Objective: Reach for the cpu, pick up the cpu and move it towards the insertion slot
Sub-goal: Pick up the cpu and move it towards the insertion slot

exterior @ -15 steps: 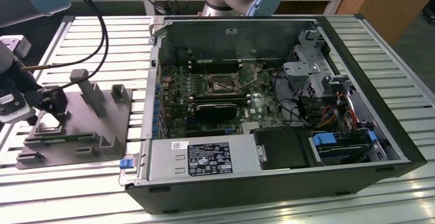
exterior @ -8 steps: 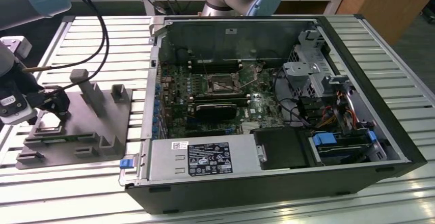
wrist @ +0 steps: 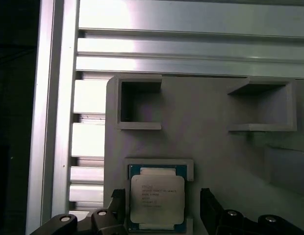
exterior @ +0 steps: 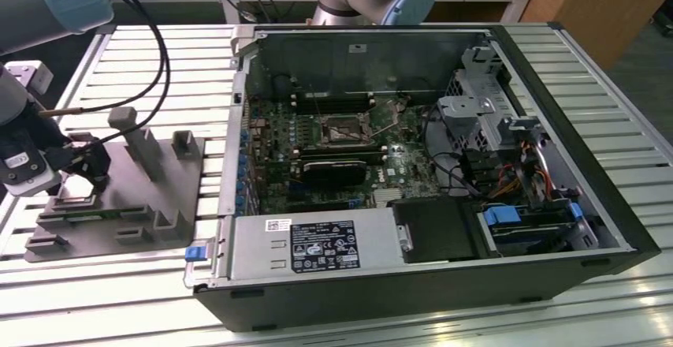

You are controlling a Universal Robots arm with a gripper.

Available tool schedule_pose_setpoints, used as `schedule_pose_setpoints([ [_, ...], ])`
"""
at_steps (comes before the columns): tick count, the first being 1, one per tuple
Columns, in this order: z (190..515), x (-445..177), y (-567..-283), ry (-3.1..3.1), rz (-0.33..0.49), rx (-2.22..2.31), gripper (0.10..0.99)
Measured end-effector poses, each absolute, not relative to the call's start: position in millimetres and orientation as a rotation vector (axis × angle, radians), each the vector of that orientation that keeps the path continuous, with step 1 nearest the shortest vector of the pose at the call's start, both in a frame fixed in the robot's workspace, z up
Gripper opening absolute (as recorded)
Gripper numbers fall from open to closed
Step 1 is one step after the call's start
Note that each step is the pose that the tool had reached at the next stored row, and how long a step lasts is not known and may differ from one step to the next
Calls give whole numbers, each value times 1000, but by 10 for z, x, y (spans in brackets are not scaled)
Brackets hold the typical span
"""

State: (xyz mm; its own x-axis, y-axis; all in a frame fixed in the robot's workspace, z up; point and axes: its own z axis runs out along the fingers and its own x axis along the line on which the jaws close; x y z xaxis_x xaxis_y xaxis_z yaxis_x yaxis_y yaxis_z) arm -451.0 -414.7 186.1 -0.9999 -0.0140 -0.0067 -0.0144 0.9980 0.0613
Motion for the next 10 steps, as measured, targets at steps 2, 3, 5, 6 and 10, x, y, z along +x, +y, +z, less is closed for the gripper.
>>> schedule_pose_setpoints([
  [2, 1852, -4511, -4140, 3134, 96, -20, 706],
  [3, 1847, -4514, -4136, 3134, 96, -19, 706],
  [5, 1838, -4519, -4129, 3133, 96, -15, 706],
  [6, 1832, -4520, -4127, 3133, 96, -13, 706],
  [10, 1818, -4526, -4122, 3133, 96, -9, 706],
])
